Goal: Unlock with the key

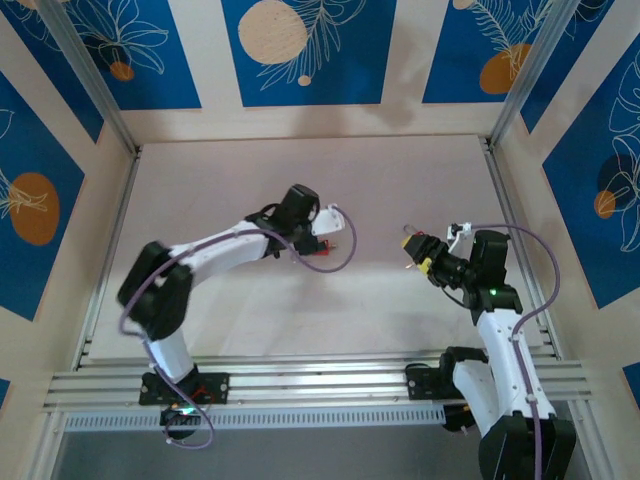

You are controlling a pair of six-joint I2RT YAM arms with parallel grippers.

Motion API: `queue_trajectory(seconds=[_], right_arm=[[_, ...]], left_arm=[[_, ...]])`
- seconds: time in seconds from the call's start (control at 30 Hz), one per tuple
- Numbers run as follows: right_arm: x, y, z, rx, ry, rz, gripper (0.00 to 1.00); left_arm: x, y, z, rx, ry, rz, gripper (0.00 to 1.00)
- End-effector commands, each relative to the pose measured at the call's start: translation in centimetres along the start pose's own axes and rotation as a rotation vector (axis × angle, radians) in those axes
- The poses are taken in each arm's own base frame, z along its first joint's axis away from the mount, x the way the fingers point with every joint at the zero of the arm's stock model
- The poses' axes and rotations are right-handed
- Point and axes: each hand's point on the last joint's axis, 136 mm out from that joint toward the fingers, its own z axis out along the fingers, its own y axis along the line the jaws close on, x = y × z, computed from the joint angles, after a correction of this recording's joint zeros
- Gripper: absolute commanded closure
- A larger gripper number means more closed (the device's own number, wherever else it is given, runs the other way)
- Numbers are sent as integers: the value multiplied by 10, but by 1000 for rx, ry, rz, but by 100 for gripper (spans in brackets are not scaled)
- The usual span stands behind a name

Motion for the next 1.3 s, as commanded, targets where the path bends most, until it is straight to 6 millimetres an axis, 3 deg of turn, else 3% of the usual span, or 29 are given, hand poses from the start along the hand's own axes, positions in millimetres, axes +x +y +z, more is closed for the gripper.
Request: queue_trajectory(seconds=[0.0, 0.07, 0.13, 0.3, 0.43, 0.6, 0.77, 1.1, 1.27], right_arm=[[-17, -22, -1, 216, -60, -84, 25], [-26, -29, 4, 304, -69, -146, 26], [-40, -39, 8, 432, -79, -211, 26], [-70, -55, 33, 640, 8, -320, 26], [-87, -74, 49, 810, 110, -415, 26], [-92, -101, 74, 919, 289, -475, 26], [-92, -122, 95, 996, 461, -519, 36], [-81, -140, 108, 963, 549, -510, 37], [-91, -153, 102, 1043, 517, -544, 37]], left_arm=[[-35, 61, -66, -238, -191, -256, 9], [-33, 78, -92, -326, -243, -394, 9], [-25, 82, -111, -359, -272, -538, 9], [-11, 66, -126, -299, -314, -732, 9], [3, 58, -130, -284, -312, -854, 8], [7, 48, -126, -249, -319, -897, 8], [2, 48, -133, -227, -327, -900, 8], [4, 48, -132, -240, -312, -854, 8], [5, 46, -128, -234, -302, -849, 7]])
